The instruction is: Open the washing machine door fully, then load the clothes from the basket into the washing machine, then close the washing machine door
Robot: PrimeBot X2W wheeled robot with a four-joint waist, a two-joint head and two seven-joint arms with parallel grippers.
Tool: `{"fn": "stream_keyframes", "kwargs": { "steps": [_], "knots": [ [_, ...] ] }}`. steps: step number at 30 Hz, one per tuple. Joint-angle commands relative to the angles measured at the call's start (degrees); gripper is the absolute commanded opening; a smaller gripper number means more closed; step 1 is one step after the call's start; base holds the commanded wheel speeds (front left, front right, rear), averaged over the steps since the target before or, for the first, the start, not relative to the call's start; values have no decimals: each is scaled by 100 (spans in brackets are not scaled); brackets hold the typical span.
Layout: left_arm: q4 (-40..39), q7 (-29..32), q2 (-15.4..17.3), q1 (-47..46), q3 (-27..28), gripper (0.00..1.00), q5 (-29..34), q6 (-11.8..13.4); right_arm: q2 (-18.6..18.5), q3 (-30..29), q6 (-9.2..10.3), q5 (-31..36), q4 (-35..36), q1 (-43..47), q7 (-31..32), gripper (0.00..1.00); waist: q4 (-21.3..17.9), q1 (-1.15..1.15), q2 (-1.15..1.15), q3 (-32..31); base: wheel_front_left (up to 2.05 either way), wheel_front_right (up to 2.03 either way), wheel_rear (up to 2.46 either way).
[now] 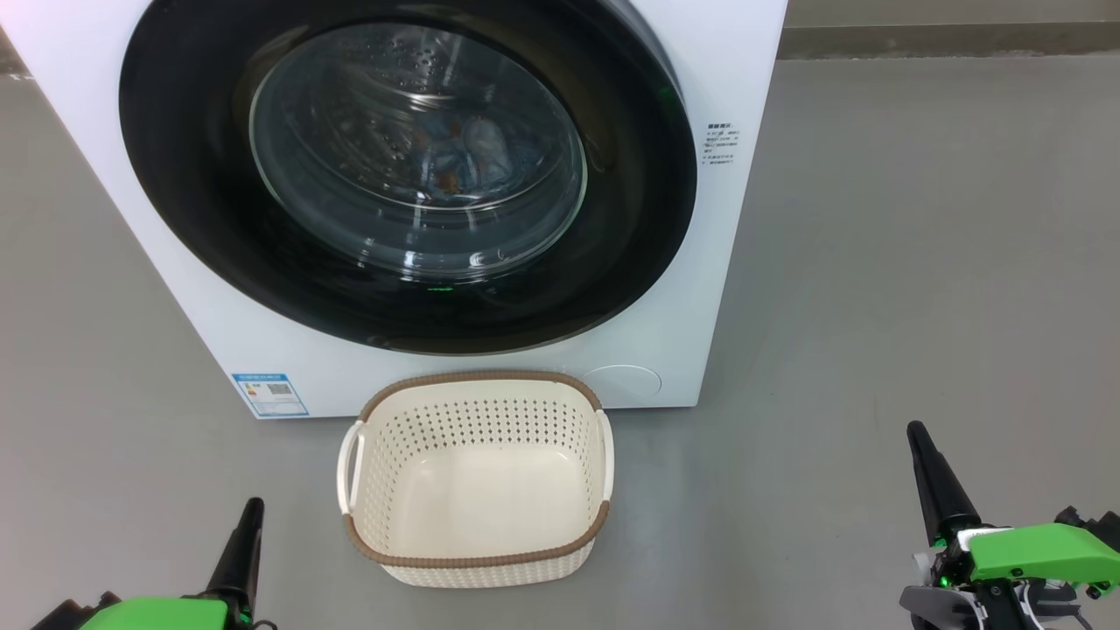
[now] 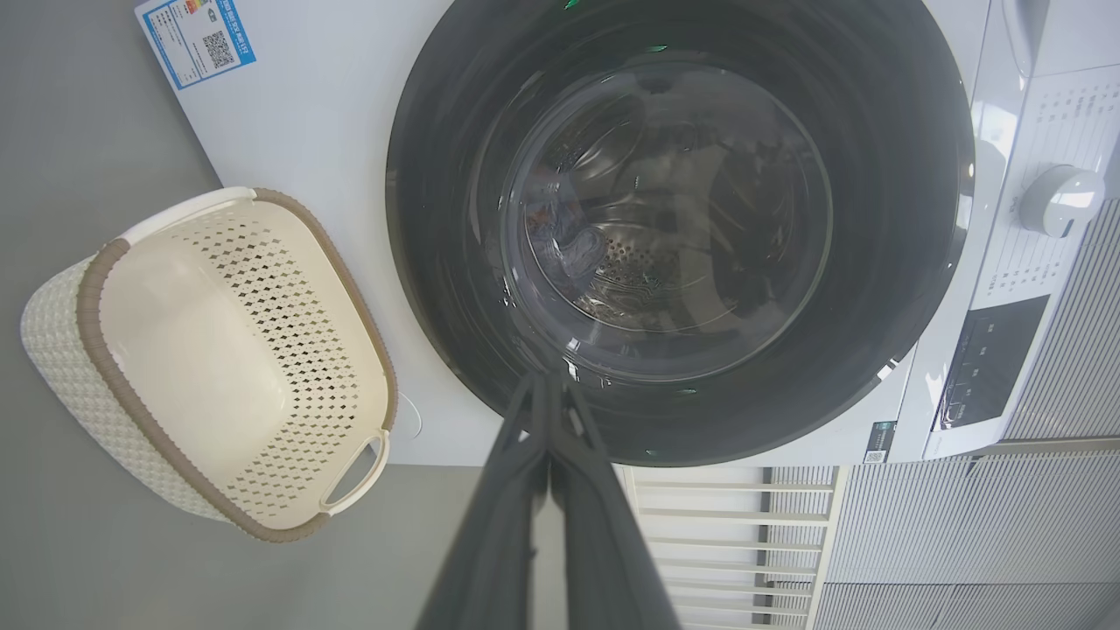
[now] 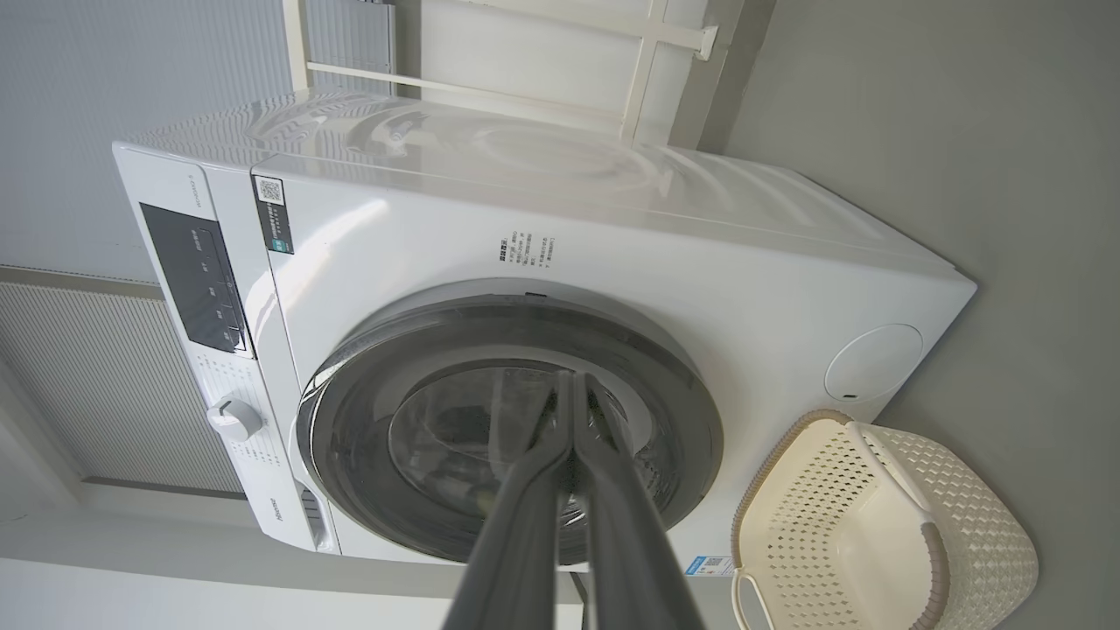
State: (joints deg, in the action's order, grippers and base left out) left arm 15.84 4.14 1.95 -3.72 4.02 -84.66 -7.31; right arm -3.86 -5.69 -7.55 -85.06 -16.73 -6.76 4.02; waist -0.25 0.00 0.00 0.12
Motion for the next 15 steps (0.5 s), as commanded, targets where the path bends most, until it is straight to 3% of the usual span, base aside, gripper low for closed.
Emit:
{"fn": "stream_keyframes", "kwargs": {
  "steps": [1,15],
  "knots": [
    [-147,56,90,-252,188,0,-146,-7,-6,73,5,-152,188,-29,44,0,2,0,0,-1,0,0,0],
    [-149,241,93,-292,261,0,-742,-9,77,-65,6,-727,233,14,230,0,25,0,0,-12,0,0,0]
  ]
}}
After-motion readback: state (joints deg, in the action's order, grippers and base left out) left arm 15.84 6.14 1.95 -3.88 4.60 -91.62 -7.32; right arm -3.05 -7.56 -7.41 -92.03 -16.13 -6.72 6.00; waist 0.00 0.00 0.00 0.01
